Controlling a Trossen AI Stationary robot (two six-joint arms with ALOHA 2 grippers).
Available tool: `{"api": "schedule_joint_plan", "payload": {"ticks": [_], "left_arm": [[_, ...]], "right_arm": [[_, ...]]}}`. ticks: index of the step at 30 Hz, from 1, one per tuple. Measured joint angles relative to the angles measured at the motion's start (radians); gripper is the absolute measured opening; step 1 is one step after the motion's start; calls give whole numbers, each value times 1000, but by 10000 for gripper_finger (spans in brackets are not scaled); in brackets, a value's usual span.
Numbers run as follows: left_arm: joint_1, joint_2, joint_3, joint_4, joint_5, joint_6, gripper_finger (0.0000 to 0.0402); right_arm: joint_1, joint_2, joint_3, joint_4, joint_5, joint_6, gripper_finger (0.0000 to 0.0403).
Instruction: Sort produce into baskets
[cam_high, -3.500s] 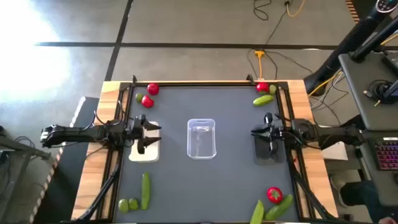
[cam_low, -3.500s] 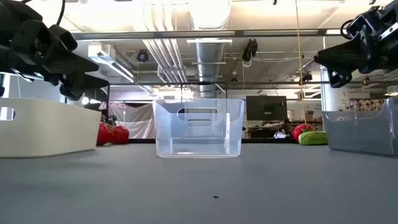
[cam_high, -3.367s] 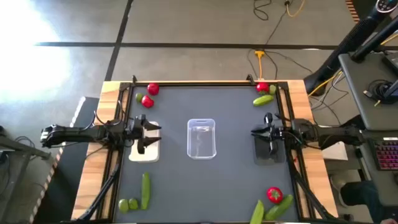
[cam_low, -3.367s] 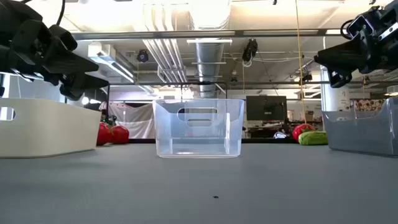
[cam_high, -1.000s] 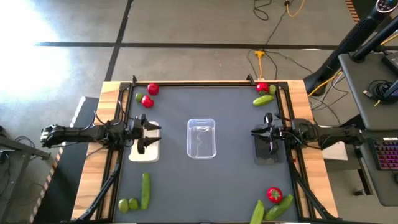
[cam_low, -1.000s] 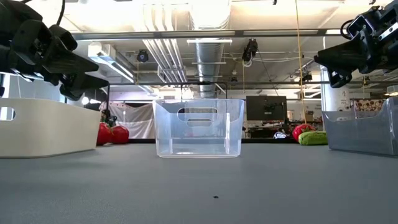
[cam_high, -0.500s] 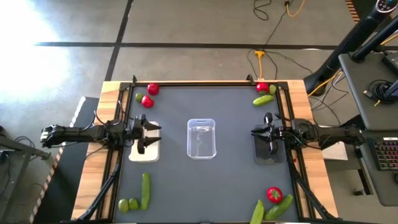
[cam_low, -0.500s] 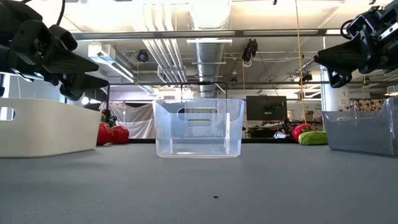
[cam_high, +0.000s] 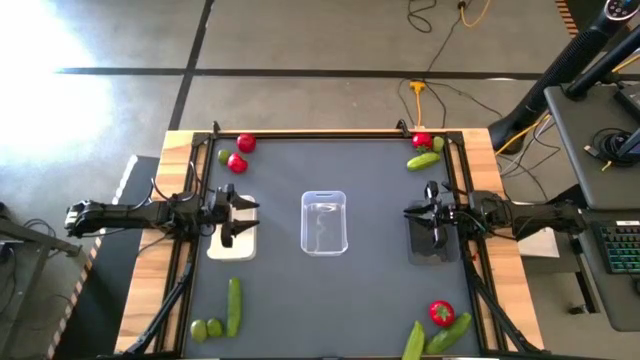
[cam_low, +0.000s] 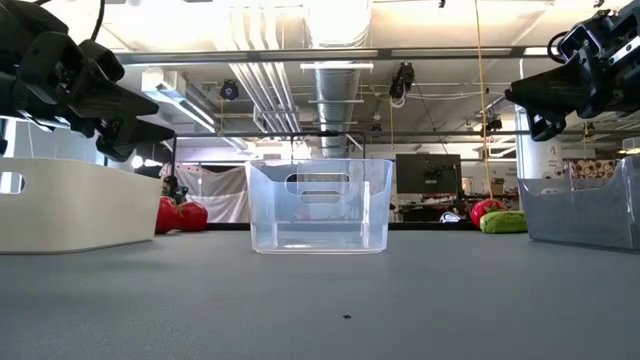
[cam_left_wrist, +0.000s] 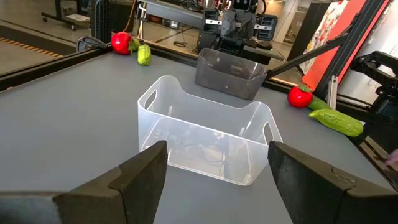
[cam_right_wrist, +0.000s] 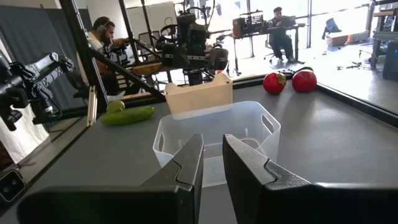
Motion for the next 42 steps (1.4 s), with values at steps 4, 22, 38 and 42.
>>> {"api": "schedule_joint_plan", "payload": {"ticks": [4,22,38,42], "left_arm": [[0,0,0,0,0,0,262],[0,0,0,0,0,0,262],[0,0,0,0,0,0,262],[0,0,0,0,0,0,262]], "right_arm": [[0,0,0,0,0,0,54],[17,17,0,334,-24,338,54],[526,571,87,838,77,319,54],[625,705,226,747,73,277,54]]}}
